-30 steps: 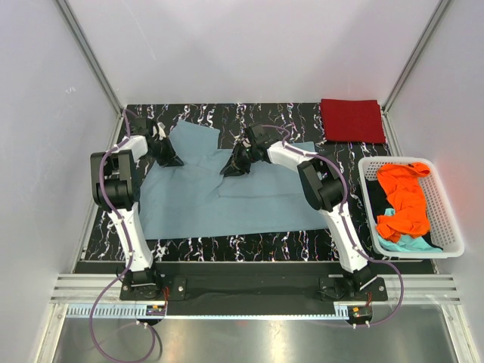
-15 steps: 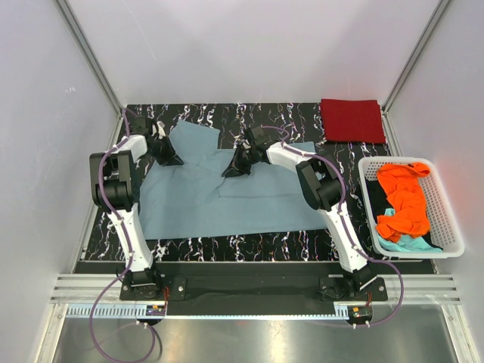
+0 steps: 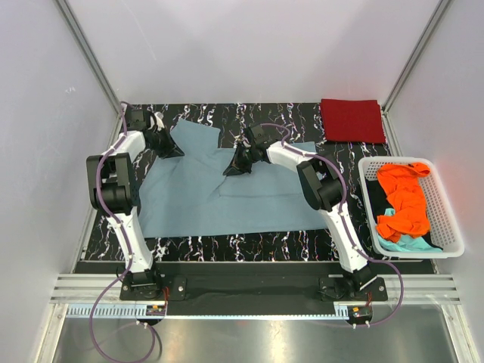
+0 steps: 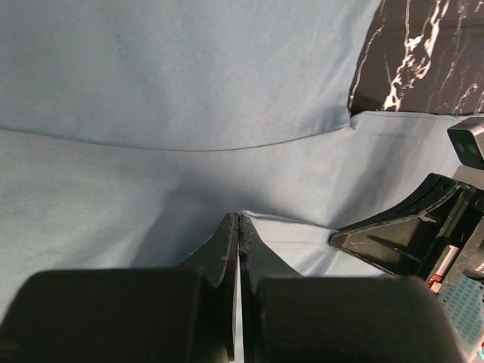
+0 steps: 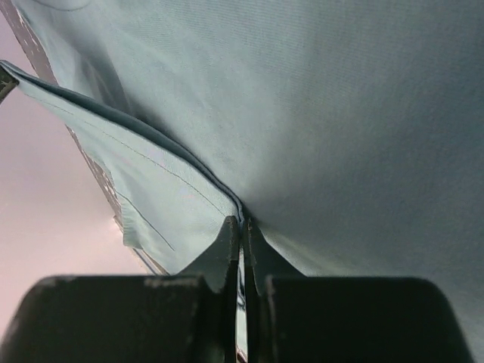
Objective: Fold and stack the t-shirts
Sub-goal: Fold the tshirt
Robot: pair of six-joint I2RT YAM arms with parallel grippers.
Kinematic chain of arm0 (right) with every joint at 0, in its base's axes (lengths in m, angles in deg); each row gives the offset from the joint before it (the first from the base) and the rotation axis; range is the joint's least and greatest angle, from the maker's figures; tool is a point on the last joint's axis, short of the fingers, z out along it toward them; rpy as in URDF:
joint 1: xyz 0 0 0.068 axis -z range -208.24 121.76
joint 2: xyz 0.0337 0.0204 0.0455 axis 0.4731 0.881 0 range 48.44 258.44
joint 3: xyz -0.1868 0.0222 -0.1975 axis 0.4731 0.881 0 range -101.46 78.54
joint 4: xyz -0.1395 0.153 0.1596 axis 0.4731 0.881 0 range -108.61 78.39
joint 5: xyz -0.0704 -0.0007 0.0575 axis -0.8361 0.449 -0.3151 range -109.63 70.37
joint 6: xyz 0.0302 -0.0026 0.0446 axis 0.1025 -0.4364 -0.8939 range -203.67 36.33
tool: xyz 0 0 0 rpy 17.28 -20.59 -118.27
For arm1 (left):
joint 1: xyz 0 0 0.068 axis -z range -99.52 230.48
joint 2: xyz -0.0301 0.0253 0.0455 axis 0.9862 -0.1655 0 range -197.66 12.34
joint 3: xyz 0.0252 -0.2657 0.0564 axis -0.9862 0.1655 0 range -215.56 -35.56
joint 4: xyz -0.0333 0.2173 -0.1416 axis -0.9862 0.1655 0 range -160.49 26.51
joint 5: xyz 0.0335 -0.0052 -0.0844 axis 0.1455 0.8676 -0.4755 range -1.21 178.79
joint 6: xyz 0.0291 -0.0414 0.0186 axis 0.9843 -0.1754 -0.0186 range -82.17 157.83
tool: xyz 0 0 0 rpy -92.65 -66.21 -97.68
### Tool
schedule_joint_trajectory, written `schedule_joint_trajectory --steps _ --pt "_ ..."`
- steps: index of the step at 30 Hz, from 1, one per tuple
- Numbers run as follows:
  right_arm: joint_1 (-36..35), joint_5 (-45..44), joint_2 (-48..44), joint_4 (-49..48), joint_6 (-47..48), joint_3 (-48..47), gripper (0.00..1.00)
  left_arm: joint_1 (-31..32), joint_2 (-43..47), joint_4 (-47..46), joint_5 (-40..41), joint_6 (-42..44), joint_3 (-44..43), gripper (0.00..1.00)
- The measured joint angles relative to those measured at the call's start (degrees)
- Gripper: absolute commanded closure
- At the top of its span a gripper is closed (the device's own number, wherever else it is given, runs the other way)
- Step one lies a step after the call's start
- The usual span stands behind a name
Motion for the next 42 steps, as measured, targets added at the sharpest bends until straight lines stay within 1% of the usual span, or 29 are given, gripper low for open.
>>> schedule_joint_trajectory --steps 5,10,16,24,32,42 --pt "-0.07 -1.20 -0.44 -0.02 1.05 0.02 1.00 0.09 -0.35 0.11 -0.31 -0.02 -1.31 1.00" --pt "-0.11 -1.55 -0.44 -0.02 2.12 0.02 0.97 0.11 -1.14 0.17 -0.15 -0.09 -1.73 1.00" --pt "-0.11 -1.51 -0.44 0.02 3.67 -0.22 0.96 0.09 -1.44 1.14 1.79 -0.17 -1.75 1.00" --pt "-0.13 -1.11 -0.17 0.39 5.29 -4.20 0.95 0.02 -1.44 1.31 3.65 -0.20 -1.84 1.00" --pt "-0.13 -0.90 1.01 0.22 6.14 -6.67 0.94 -0.09 -2.40 1.33 3.63 -0.17 -3.32 1.00" --pt "-0.13 -1.36 2.10 0.35 6.71 -6.45 0.94 -0.09 -3.15 1.20 2.89 -0.17 -4.09 1.00"
